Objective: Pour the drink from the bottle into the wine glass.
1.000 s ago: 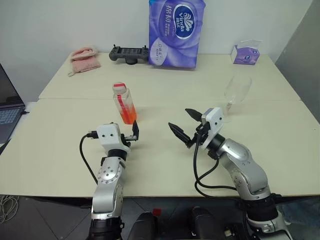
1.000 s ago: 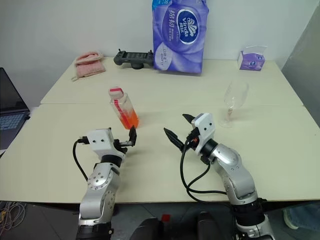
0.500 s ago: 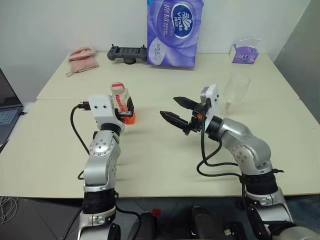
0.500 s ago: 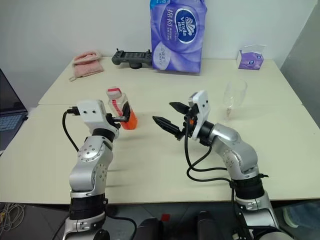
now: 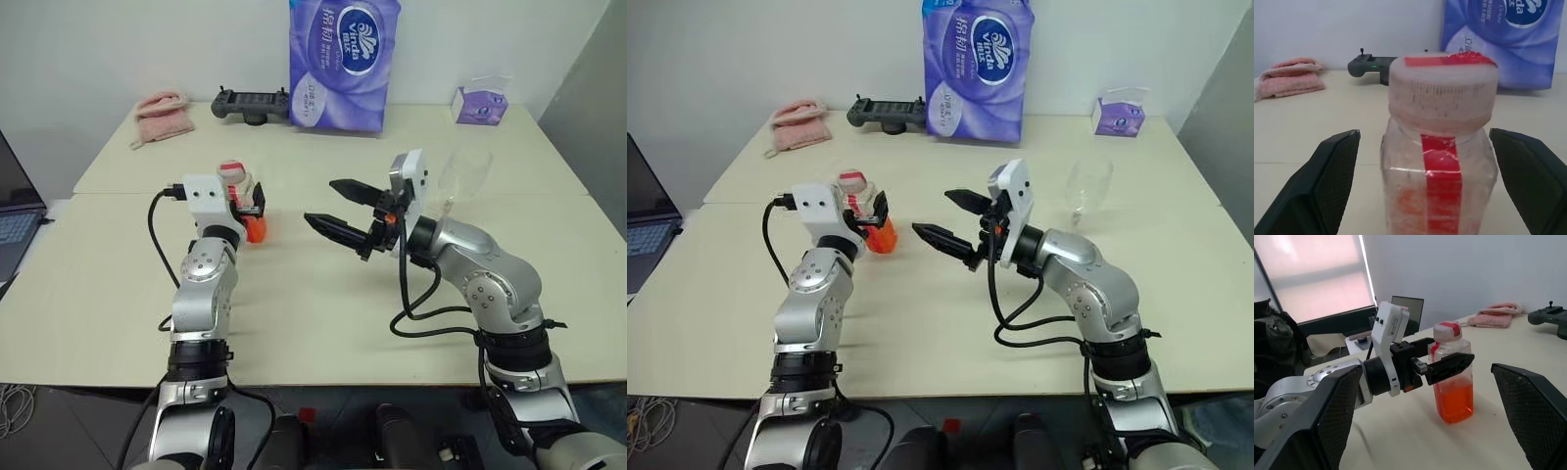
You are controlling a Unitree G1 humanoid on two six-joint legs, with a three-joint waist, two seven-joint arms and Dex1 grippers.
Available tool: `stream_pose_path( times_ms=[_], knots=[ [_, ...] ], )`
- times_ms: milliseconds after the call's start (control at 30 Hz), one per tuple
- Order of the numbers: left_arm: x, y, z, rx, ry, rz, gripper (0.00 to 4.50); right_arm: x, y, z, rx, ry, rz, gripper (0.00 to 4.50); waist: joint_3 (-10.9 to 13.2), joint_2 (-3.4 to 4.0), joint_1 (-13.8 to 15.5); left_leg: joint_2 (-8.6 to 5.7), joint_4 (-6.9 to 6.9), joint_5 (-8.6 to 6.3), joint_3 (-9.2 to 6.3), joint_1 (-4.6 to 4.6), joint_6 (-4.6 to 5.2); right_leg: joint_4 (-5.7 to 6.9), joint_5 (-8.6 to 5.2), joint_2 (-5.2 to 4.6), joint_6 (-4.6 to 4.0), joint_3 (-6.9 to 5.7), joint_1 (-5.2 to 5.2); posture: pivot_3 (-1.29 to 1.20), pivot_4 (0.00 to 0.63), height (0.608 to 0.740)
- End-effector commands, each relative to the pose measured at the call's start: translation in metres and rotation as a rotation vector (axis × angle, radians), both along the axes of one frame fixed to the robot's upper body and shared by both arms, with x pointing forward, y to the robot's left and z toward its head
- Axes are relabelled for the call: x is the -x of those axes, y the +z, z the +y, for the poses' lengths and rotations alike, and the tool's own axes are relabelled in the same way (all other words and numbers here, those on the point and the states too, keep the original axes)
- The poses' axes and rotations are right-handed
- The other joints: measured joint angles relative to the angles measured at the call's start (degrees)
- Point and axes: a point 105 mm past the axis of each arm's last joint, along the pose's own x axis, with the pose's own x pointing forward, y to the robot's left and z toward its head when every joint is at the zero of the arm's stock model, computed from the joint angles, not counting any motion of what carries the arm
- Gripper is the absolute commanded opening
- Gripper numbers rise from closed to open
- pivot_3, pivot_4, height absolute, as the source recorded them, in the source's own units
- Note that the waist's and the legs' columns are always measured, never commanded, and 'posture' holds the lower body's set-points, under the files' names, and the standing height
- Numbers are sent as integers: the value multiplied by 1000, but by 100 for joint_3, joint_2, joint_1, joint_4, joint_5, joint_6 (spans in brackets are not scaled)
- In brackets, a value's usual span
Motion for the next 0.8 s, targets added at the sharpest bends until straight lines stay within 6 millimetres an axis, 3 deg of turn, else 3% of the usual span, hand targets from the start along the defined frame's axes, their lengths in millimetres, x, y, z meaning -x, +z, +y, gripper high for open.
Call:
stream_pose_path(
  times_ms=[33, 400, 500, 700, 800],
  knots=[
    [-3, 17, -5, -10, -26, -69, 4500, 8, 5, 2, 22, 15, -54, 4486, 0, 0, 0, -1, 0, 0, 0, 0, 0, 0, 0, 0, 0, 0, 0, 0, 150, 740],
    [-9, 17, -15, -79, -70, -95, 4500, 6, -1, 4, 39, 7, -56, 4486, 0, 0, 0, -1, 0, 0, 0, -1, 0, 1, 1, 0, 1, 0, -2, 0, 150, 740],
    [-9, 15, -12, -80, -62, -96, 3941, 6, -2, 4, 39, 3, -52, 4500, 0, 0, 0, 0, 0, 0, -1, -1, 0, 0, 1, 0, 1, 0, -2, 0, 150, 740],
    [-10, 16, -3, -85, -37, -97, 2135, 6, -1, 3, 37, -4, -56, 4500, 0, 0, 0, 1, 0, 0, 0, 0, 0, 1, 1, 0, 2, 1, -2, 0, 150, 740],
    [-9, 20, 2, -99, -42, -106, 2121, 7, 3, 0, 60, -8, -80, 4500, 0, 0, -2, 1, 0, 0, 0, 0, 0, 1, 1, 0, 2, 1, -2, 0, 150, 740]
  ],
)
